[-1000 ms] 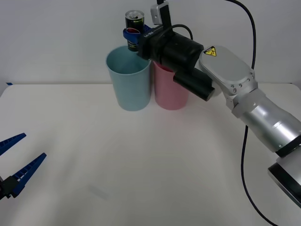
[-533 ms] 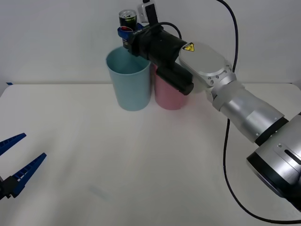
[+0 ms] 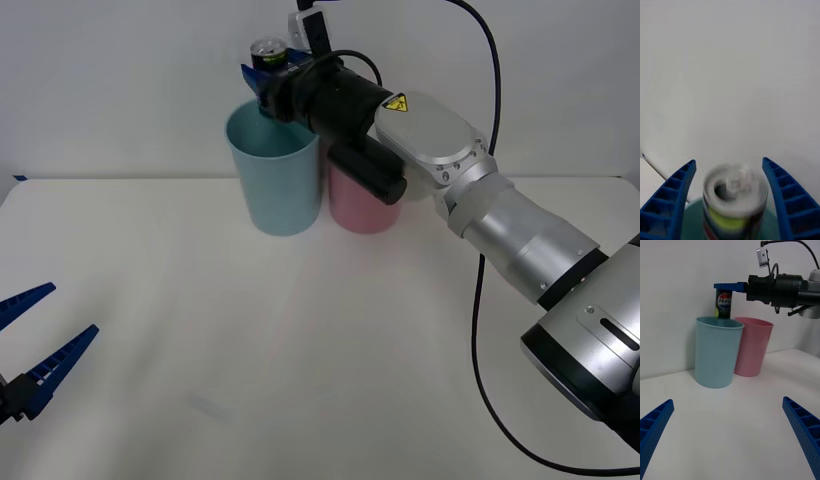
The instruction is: Grasp the object on the table and drop it into the matching bin: aluminum can to the light blue bin, PET bottle to the pink bin.
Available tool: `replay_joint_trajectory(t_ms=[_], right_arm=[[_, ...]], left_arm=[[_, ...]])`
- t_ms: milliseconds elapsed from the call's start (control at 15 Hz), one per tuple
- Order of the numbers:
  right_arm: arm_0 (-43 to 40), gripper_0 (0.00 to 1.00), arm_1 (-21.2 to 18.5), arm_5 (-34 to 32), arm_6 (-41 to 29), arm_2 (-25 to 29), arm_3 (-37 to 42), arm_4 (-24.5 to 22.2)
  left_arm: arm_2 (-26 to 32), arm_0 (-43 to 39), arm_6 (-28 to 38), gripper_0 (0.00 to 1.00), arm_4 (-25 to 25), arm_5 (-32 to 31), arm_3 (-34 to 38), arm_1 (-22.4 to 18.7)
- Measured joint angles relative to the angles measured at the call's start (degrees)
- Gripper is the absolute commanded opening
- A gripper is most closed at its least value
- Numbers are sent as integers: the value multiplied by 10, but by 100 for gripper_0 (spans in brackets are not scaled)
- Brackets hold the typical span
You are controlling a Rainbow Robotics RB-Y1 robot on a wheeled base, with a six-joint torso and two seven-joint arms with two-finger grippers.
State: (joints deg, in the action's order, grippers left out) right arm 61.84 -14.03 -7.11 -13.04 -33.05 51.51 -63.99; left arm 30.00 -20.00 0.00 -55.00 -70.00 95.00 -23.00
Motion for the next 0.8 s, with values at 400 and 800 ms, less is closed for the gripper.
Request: replay_joint_trajectory(t_ms=[400,800], right_arm=[[-4,100,-2,0,6,0,7,4],[-70,100,-52,-2,9,0,118,7]], left_arm=[[0,0,0,100,0,0,0,0],[0,0,0,100,0,0,0,0]])
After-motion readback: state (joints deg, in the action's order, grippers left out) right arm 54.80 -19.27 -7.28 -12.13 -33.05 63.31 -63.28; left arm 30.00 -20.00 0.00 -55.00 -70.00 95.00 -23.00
